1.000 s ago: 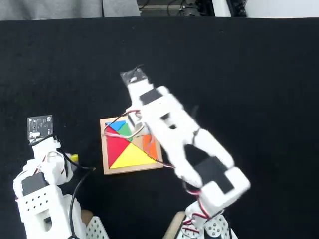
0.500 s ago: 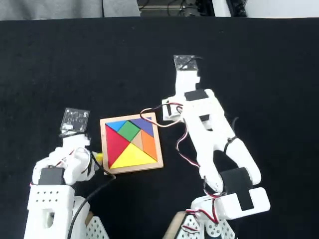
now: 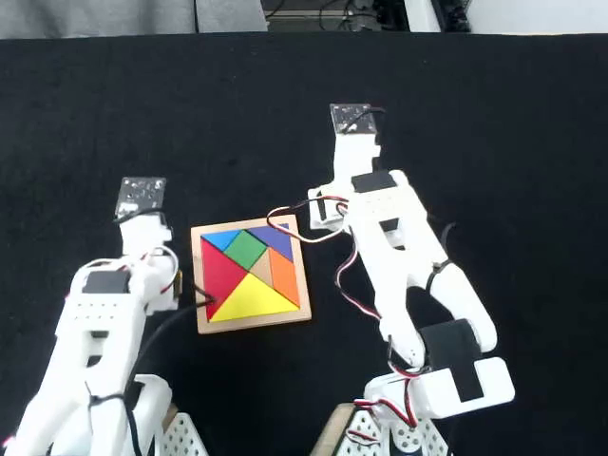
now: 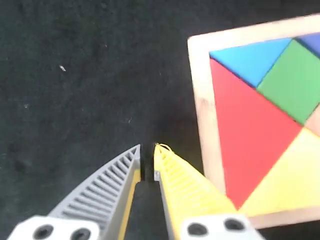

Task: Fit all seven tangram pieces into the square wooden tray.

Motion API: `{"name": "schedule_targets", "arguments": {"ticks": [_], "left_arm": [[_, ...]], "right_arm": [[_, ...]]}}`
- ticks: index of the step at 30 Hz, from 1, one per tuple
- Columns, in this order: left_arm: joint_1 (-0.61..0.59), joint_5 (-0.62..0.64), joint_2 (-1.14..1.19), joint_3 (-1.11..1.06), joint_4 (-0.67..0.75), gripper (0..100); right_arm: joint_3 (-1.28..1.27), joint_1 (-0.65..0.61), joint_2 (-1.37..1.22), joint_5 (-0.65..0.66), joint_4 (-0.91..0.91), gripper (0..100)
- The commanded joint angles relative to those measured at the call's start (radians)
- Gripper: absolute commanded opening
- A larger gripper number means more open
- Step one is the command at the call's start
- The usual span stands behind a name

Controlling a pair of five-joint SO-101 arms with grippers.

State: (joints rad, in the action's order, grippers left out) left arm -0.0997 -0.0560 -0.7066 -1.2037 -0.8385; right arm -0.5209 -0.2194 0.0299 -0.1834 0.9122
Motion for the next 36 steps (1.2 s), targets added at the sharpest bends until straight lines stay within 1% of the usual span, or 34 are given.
{"name": "schedule_targets", "arguments": {"ticks": [1,4,6,10,20,25,28,32,36], "left_arm": [[0.077,0.055,0.092,0.062,0.061,6],[0.140,0.058,0.141,0.065,0.115,6],[0.143,0.084,0.183,0.073,0.133,6],[0.119,0.098,0.269,0.140,0.114,6],[0.124,0.100,0.405,0.251,0.109,6],[0.188,0.100,0.477,0.321,0.071,6],[0.219,0.101,0.528,0.371,0.077,6],[0.219,0.123,0.585,0.424,0.072,6],[0.209,0.135,0.594,0.426,0.063,6]], "right_arm": [[0.002,0.015,0.042,0.064,-0.018,1.5],[0.002,0.026,0.042,0.091,-0.018,1.5],[0.004,0.043,0.042,0.089,-0.018,1.5],[0.007,0.075,0.042,0.095,-0.018,1.5],[0.007,0.077,0.042,0.097,-0.020,1.5],[0.007,0.078,0.042,0.098,-0.018,1.5],[0.004,0.078,0.042,0.135,-0.015,1.5],[0.002,0.080,0.042,0.146,-0.014,1.5],[0.002,0.080,0.042,0.146,-0.015,1.5]]}}
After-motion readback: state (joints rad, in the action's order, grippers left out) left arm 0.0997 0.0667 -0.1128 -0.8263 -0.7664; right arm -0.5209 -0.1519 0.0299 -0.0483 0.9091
